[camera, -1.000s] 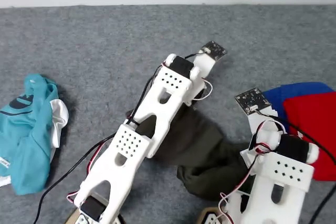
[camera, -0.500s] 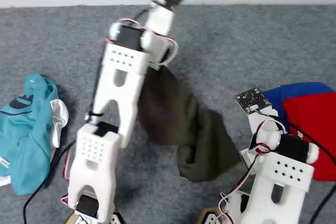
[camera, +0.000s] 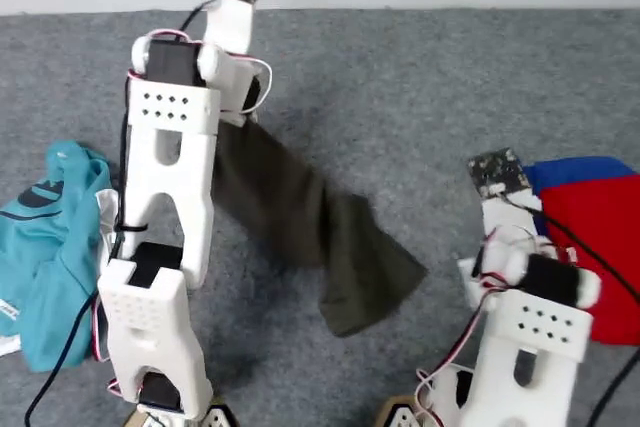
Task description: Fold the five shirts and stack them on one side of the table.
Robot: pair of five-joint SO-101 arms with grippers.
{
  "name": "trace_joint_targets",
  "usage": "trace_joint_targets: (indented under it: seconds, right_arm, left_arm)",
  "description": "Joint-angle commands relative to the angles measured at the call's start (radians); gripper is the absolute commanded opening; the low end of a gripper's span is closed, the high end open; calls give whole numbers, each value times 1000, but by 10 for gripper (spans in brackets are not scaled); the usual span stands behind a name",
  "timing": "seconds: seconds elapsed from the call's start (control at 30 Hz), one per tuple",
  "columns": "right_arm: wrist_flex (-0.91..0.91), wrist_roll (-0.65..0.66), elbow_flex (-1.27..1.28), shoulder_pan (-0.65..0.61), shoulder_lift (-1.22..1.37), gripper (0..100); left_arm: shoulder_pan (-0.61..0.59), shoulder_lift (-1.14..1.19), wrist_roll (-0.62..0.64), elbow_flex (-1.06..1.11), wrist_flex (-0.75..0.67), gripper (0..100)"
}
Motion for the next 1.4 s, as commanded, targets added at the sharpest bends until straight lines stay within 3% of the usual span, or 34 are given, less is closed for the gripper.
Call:
trace_joint_targets:
  seconds: [0.0, 0.1, 0.2, 0.43, 0.6, 0.93, 1.1, 1.17, 1.27, 1.37]
  right_arm:
    - [-41, -58, 34, -213, -5, 197]
    - [-48, -54, 80, -381, -5, 197]
    - [-56, 18, 135, -456, -5, 197]
    - [-283, 35, 371, -458, -5, 197]
    - [-390, -40, 374, -435, -4, 200]
    - [-418, -40, 382, -407, 5, 198]
    - [-536, -38, 379, -404, 174, 193]
    - [-615, -41, 365, -406, 280, 151]
    - [-665, -43, 296, -404, 435, 9]
    - [-630, -38, 193, -403, 529, 24]
  left_arm:
    - [8, -64, -5, 53, -25, 16]
    - [9, -64, -5, 81, -28, 16]
    - [9, -66, -3, 81, -21, 16]
    - [11, -66, -2, 85, -21, 16]
    - [12, -64, 0, 85, -23, 16]
    - [12, -64, 0, 85, -21, 16]
    - [12, -68, 0, 85, -20, 16]
    - [12, -72, 2, 85, -20, 16]
    - [12, -72, 2, 85, -15, 16]
    - [12, -72, 2, 85, -5, 16]
